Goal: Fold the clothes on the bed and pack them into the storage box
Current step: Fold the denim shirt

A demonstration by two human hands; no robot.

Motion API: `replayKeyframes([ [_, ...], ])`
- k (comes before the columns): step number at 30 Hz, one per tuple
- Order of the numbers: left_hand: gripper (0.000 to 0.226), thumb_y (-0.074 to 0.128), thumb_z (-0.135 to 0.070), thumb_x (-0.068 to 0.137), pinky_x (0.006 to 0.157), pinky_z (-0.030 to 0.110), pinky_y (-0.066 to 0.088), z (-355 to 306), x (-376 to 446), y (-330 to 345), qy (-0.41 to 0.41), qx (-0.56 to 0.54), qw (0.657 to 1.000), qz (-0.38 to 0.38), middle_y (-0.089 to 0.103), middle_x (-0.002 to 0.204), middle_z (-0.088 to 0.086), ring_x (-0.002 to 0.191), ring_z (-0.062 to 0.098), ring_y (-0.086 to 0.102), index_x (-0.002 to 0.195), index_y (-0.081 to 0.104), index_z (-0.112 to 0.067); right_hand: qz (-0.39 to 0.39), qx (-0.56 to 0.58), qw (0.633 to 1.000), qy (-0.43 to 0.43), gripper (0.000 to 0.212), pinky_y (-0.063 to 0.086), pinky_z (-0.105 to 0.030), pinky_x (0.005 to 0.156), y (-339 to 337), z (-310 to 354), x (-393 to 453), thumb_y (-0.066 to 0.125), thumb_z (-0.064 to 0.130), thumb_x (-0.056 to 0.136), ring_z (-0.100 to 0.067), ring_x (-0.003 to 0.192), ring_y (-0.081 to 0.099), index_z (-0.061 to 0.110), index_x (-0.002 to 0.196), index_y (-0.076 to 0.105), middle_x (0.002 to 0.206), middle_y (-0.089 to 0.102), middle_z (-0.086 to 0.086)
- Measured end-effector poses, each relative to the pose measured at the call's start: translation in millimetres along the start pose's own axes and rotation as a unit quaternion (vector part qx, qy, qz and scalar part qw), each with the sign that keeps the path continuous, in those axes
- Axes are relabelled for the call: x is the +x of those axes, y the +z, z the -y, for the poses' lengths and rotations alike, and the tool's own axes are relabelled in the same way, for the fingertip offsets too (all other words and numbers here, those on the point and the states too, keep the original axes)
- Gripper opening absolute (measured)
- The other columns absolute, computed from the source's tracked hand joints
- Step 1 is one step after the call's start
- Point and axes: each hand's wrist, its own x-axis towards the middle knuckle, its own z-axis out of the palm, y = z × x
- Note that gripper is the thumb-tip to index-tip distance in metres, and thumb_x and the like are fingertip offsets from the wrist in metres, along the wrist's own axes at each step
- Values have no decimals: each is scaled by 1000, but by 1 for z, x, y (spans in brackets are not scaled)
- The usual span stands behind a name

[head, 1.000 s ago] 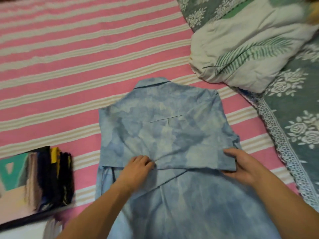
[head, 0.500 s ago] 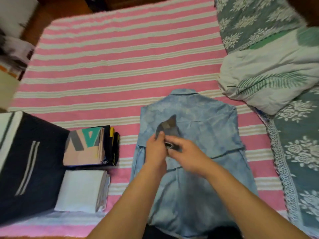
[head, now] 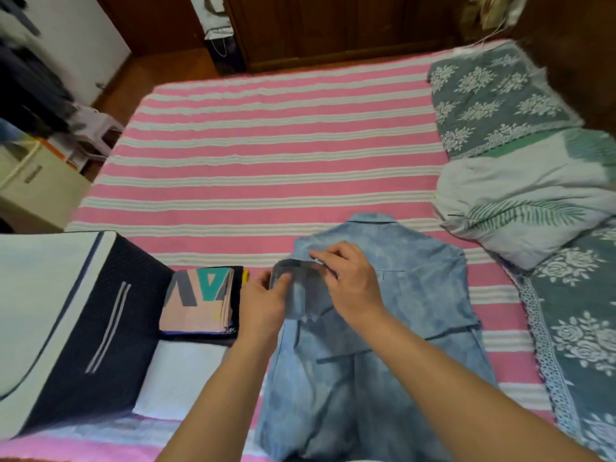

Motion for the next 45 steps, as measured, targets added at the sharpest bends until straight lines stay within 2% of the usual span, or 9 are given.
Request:
replayKeyframes([
  [4,29,73,-17,90,61,25,38,-11,-15,-10,199,120,970,-75,47,71,-8,62,2,44,85,44,-19,-34,49,997,55,7,50,-32,70,-3,23,4,73,14,83,-16,76,62,18,87,77,79,68,5],
  [8,20,66,-7,93,68,8,41,-24,-29,-14,307,199,930,-11,60,80,-24,80,-14,56,92,64,-27,-52,77,988,125,17,44,-28,62,-10,44,11,76,16,81,-13,65,54,17,69,64,65,58,7],
  [11,24,72,-19,91,82,22,53,-31,-33,-17,202,77,974,-62,69,97,-19,92,-4,64,111,66,-31,-57,98,987,112,11,42,-14,66,-14,57,4,78,16,81,-5,70,57,22,76,72,71,59,13],
  [17,3,73,-14,91,68,27,53,-51,-41,-4,-37,-58,996,-50,75,88,7,75,13,67,91,74,-16,-82,103,977,165,3,48,-26,69,-6,74,-10,78,19,81,-11,73,62,21,80,78,76,67,8],
  [21,13,57,4,95,59,30,53,-47,-46,-2,-177,-274,945,19,67,79,18,66,24,65,88,68,4,-47,72,983,164,5,44,-21,73,-8,78,-19,75,20,85,-9,79,61,20,86,80,86,72,5],
  [24,14,51,2,100,74,36,54,-49,-48,-4,-250,-352,902,28,64,90,21,79,29,64,90,61,7,-15,51,991,124,7,48,-23,74,-12,76,-24,73,17,87,-9,81,62,18,86,79,87,73,6],
  [33,19,52,-3,102,64,28,52,-62,-55,-14,-257,-348,900,51,65,78,13,72,22,63,85,61,1,-21,19,999,34,10,57,-34,80,-16,76,-23,72,13,86,-15,85,68,16,93,80,90,75,4],
  [42,12,58,9,92,48,26,52,-65,-58,-14,-207,-337,919,-2,62,73,14,55,20,64,83,62,3,39,41,997,44,37,42,-7,95,-21,79,-33,57,-3,85,-11,107,62,8,115,74,116,68,2],
  [45,16,56,11,92,41,21,49,-71,-64,-5,-194,-340,920,4,60,64,11,43,14,62,80,62,4,26,63,997,47,34,49,-15,92,-22,78,-33,57,-6,84,-13,103,63,4,110,75,111,67,2],
])
